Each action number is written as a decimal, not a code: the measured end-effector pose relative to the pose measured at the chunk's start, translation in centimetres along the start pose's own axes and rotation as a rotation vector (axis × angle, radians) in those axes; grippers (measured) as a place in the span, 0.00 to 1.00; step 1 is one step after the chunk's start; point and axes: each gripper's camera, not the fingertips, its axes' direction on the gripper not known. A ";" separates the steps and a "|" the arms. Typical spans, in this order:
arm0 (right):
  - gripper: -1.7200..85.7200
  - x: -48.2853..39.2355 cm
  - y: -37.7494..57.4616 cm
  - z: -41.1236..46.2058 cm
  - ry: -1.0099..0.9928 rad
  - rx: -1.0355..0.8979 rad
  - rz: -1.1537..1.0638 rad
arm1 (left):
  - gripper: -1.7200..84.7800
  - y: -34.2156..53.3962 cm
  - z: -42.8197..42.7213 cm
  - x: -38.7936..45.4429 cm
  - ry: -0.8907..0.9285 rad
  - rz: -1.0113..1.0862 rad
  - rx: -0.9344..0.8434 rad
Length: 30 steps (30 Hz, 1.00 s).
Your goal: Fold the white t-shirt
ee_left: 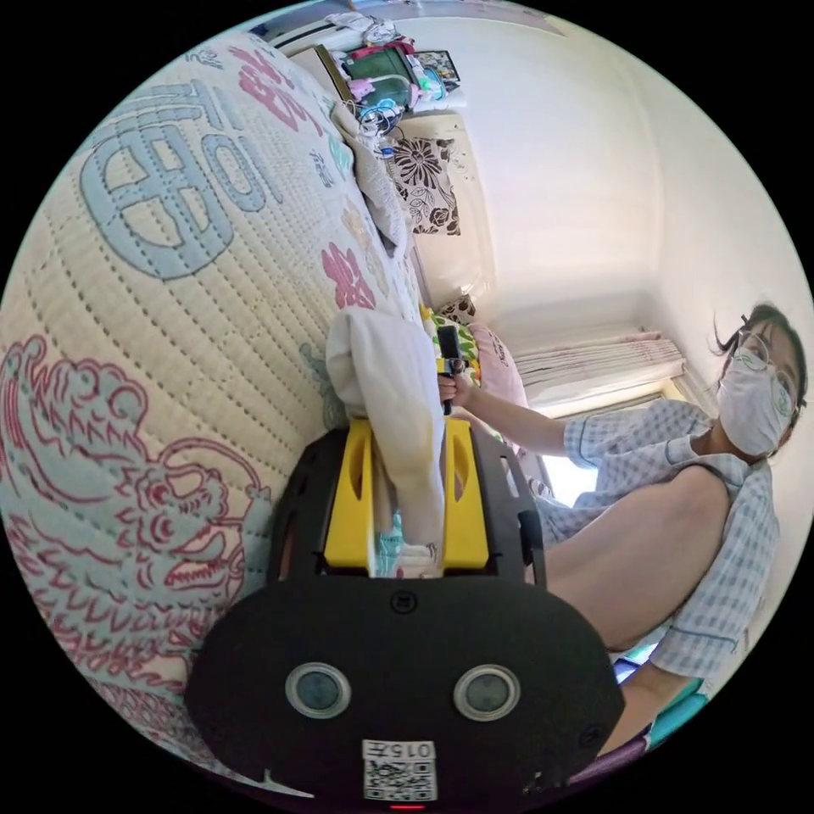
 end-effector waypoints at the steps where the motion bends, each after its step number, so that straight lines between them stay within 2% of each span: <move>1: 0.14 -0.2 -0.5 0.6 0.011 -0.015 -0.017 | 0.16 0.2 -0.4 0.1 -0.001 -0.003 -0.003; 6: 0.10 -1.2 -5.9 8.6 -0.047 -0.179 -0.118 | 0.14 1.2 -1.6 1.7 -0.063 -0.003 0.015; 10: 0.09 -1.3 -8.0 10.8 -0.061 -0.213 -0.094 | 0.10 1.9 -2.7 2.7 -0.090 0.012 0.047; 13: 0.08 -3.1 -9.5 12.1 -0.040 -0.221 -0.117 | 0.08 4.1 -5.9 4.2 -0.070 0.026 0.137; 19: 0.08 -9.1 -15.1 23.6 -0.099 -0.358 -0.303 | 0.08 12.1 -16.2 9.0 -0.131 0.026 0.318; 24: 0.08 -14.4 -21.1 39.5 -0.227 -0.498 -0.392 | 0.07 22.2 -28.7 15.0 -0.346 -0.060 0.542; 28: 0.08 -19.2 -26.6 47.8 -0.323 -0.530 -0.454 | 0.07 24.6 -36.7 20.0 -0.463 -0.048 0.670; 30: 0.08 -22.7 -31.0 51.9 -0.346 -0.520 -0.435 | 0.07 23.9 -41.5 23.6 -0.587 0.001 0.700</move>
